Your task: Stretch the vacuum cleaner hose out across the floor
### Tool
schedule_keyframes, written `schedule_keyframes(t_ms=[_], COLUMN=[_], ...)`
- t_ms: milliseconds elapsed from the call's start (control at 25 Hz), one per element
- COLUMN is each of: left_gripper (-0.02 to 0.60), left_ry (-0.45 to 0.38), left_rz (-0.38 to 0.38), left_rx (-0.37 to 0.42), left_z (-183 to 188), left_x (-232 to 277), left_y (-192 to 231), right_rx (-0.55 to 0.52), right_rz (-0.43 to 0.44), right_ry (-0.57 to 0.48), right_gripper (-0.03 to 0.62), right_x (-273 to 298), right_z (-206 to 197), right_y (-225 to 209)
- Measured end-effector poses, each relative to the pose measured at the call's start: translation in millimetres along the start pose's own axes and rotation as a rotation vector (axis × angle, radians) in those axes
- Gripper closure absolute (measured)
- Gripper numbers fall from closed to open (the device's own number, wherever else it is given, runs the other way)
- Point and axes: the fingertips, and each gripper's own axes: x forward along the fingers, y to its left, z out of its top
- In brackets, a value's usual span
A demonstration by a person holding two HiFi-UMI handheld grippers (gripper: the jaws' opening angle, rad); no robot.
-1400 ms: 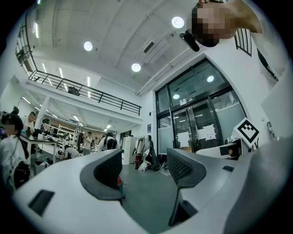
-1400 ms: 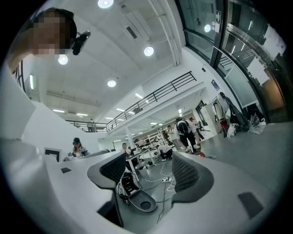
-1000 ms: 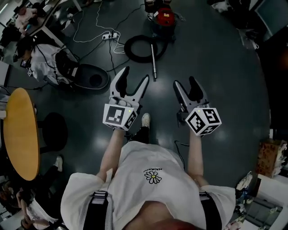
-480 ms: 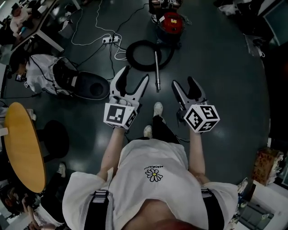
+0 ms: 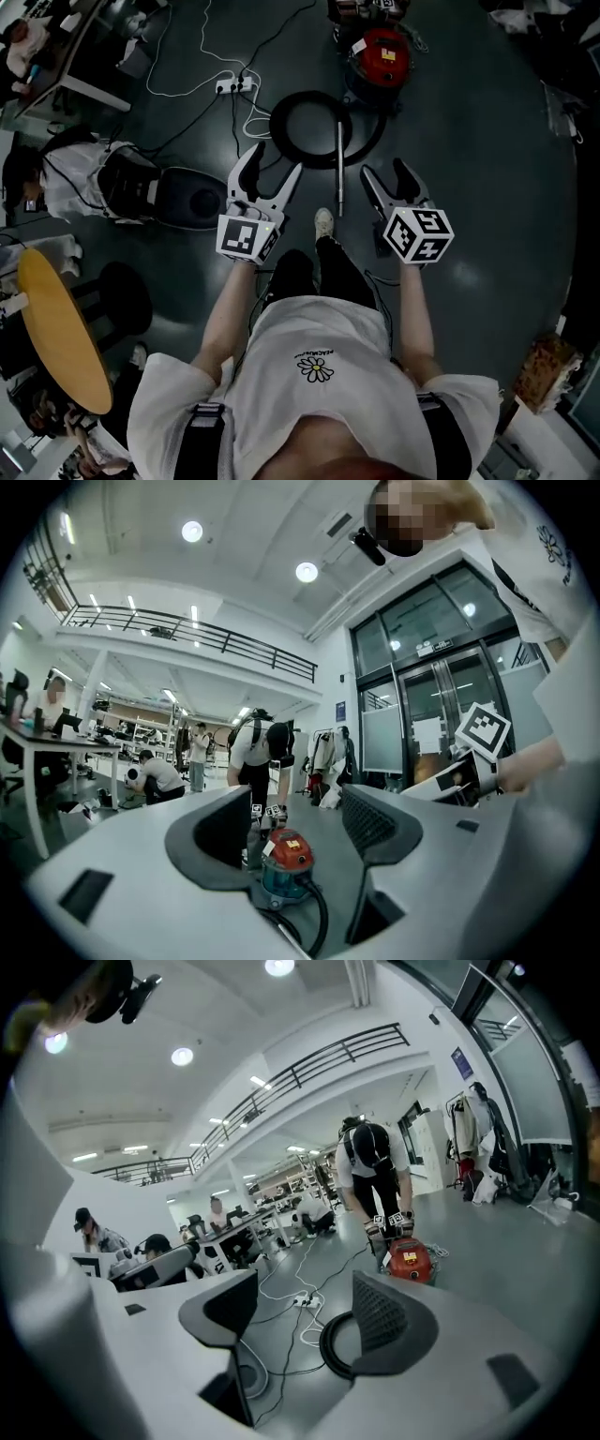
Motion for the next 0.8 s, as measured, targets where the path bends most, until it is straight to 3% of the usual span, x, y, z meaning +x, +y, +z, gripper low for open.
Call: schedule_keyframes(t_ms=[160,280,360,640,720,800], left_gripper=[0.290,0.293,0.360,0.431,0.520,0.574], left_ry=[-0.023,-0.042,-0.015,0.087,0.095,0.050], left_rz=[0.020,0.015,0.010,-0.034,-0.029,-0.021], left_rx=[-0.014,-0.047,-0.020,0.118,0.126,0.130], left_z=[-57,-136,-214,-519,-593,-644], left_x=[78,122,150,234,240,243], left_y=[70,115,146,220,232,242], right_rx=[0.009,-0.021,-0.054,-0.054,-0.036,-0.053], right_rz=[0.001,-0.017,-0.028,-0.070,-0.085,-0.103], right_ry=[0.035,0.049,0.072,0.151,0.215,0.284], right_gripper=[0.267,0.274,0.315,0.352,0.352,0.352], right_x=[111,186,245,437,476,509], right_z=[-19,-71,-123,-345,-412,-467], right_y=[-47,-79,-107,-249,-289,-324])
